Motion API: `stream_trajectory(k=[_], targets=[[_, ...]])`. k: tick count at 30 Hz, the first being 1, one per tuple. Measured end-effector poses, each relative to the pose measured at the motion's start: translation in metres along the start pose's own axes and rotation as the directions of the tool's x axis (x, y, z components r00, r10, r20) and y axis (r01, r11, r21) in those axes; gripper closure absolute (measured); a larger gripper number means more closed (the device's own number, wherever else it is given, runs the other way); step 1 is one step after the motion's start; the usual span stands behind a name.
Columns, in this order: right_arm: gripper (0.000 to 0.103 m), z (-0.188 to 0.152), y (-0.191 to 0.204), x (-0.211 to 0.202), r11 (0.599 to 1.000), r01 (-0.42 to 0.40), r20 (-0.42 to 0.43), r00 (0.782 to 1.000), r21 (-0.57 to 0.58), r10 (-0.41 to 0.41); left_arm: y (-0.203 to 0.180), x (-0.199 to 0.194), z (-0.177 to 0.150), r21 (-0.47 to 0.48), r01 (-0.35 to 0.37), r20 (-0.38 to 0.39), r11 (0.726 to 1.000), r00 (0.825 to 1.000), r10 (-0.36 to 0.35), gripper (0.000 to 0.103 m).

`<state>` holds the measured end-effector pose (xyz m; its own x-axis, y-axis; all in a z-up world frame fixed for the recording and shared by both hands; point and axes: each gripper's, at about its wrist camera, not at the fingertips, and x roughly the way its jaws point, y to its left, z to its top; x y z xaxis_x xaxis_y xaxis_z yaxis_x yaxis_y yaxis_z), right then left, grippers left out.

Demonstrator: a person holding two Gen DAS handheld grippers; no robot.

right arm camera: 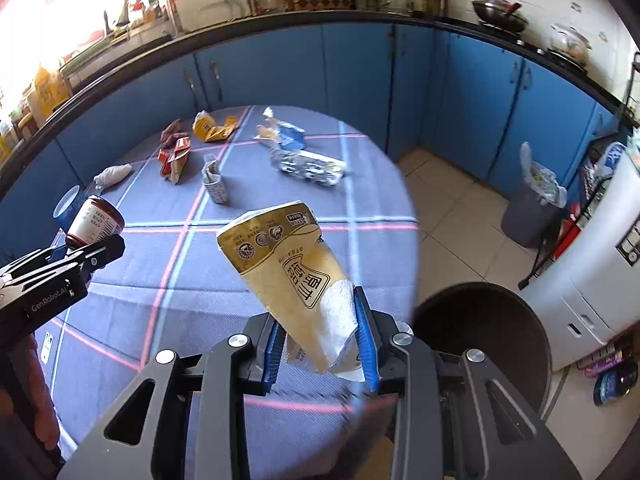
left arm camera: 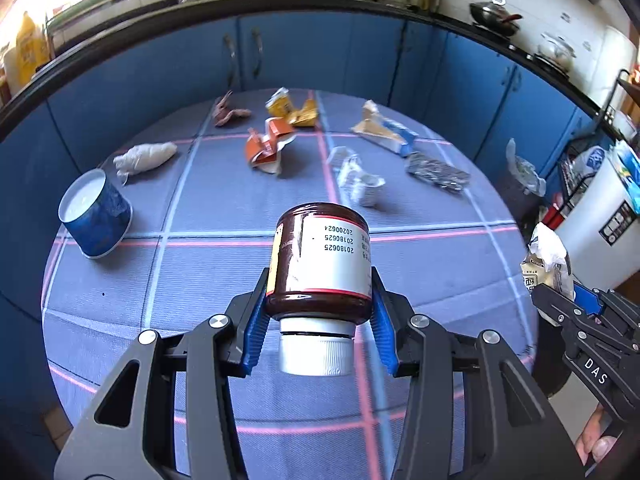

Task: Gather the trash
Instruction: 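Carry the yellow packet and brown jar over the black bin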

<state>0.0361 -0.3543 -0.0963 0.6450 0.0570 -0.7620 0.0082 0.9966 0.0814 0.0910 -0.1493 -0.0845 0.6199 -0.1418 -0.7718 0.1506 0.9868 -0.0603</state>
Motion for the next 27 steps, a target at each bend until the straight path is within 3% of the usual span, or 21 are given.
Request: stream_trajectory(k=[27], targets=[[0.072, -0.032, -0.07, -0.079, 0.995, 0.031, 0.121, 0.992, 0.1, -0.043, -0.09, -0.05, -0.01, 0.166, 0.018, 0.079, 0.986, 0.996, -0.032, 0.057]])
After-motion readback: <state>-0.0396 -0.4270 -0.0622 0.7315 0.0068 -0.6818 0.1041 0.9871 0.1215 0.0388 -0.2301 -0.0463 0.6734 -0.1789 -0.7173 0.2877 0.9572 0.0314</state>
